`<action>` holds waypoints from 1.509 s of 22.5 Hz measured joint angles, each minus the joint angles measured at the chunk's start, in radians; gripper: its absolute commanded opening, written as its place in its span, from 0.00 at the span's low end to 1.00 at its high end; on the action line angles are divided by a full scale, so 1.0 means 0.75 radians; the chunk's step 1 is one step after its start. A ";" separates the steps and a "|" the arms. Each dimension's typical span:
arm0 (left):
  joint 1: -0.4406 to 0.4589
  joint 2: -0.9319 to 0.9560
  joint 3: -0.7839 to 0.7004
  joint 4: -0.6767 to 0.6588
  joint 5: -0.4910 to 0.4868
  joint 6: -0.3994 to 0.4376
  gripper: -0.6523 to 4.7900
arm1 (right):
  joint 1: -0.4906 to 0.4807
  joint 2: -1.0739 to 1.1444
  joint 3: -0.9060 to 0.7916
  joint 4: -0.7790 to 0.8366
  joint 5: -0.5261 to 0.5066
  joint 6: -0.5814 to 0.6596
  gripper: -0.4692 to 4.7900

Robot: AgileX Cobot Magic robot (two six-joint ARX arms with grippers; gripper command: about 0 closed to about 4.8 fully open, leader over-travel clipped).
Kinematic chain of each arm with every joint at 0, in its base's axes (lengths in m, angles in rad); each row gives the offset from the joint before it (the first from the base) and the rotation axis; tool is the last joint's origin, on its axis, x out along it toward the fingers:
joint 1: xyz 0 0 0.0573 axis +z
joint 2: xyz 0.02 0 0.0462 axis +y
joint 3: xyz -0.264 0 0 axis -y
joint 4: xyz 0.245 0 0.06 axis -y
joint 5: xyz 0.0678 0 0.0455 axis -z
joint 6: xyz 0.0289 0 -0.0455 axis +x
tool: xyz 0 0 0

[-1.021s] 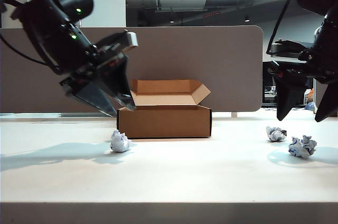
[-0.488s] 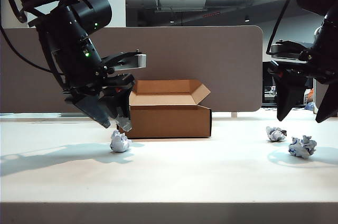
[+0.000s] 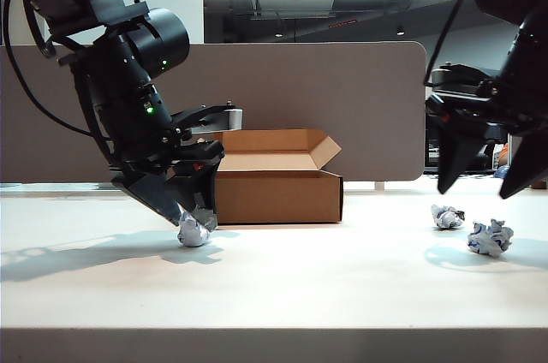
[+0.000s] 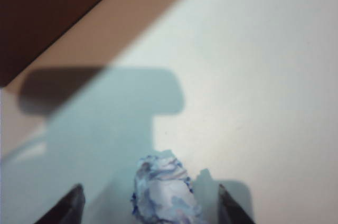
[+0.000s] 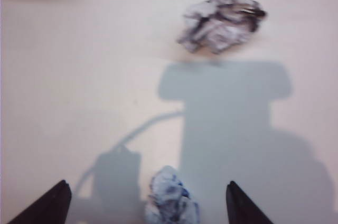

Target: Pick up all the paper balls on the table and put them in the paper box.

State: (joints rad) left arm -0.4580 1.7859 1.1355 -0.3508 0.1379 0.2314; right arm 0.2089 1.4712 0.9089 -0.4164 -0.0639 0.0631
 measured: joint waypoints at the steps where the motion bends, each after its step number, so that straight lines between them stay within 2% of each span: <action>1: 0.000 0.008 0.017 -0.008 0.012 -0.001 0.70 | 0.000 0.015 0.000 0.012 -0.021 0.011 0.85; 9: 0.000 0.050 0.050 -0.068 0.022 -0.026 0.69 | 0.000 0.092 0.000 -0.010 0.000 0.016 0.85; 13: 0.000 0.069 0.053 -0.081 0.023 -0.030 0.69 | 0.001 0.144 0.000 -0.042 0.020 0.016 0.81; 18: 0.000 0.082 0.063 -0.066 0.023 -0.030 0.68 | 0.001 0.162 0.000 -0.062 0.025 0.017 0.68; 19: 0.000 0.082 0.063 -0.066 0.023 -0.030 0.66 | 0.001 0.162 0.000 -0.062 0.025 0.017 0.65; 20: 0.000 0.082 0.063 -0.066 0.023 -0.030 0.57 | 0.001 0.162 0.000 -0.062 0.025 0.017 0.59; 21: 0.000 0.083 0.063 -0.066 0.023 -0.030 0.54 | 0.001 0.162 0.000 -0.066 0.025 0.017 0.57; 24: 0.002 0.083 0.063 -0.067 0.048 -0.030 0.50 | 0.001 0.162 0.000 -0.080 0.024 0.017 0.47; 25: 0.002 0.083 0.063 -0.069 0.056 -0.031 0.48 | 0.001 0.162 0.000 -0.083 0.025 0.018 0.39; 26: 0.000 0.083 0.063 -0.071 0.067 -0.030 0.40 | 0.001 0.162 0.000 -0.084 0.025 0.017 0.35; 32: 0.000 0.085 0.063 -0.072 0.080 -0.031 0.38 | 0.001 0.162 0.000 -0.081 0.025 0.017 0.28; 34: 0.000 0.085 0.063 -0.071 0.080 -0.031 0.28 | 0.001 0.162 0.000 -0.078 0.024 0.017 0.23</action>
State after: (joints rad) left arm -0.4580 1.8500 1.1828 -0.4042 0.1978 0.2081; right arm 0.2092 1.5925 0.9089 -0.4751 -0.0456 0.0761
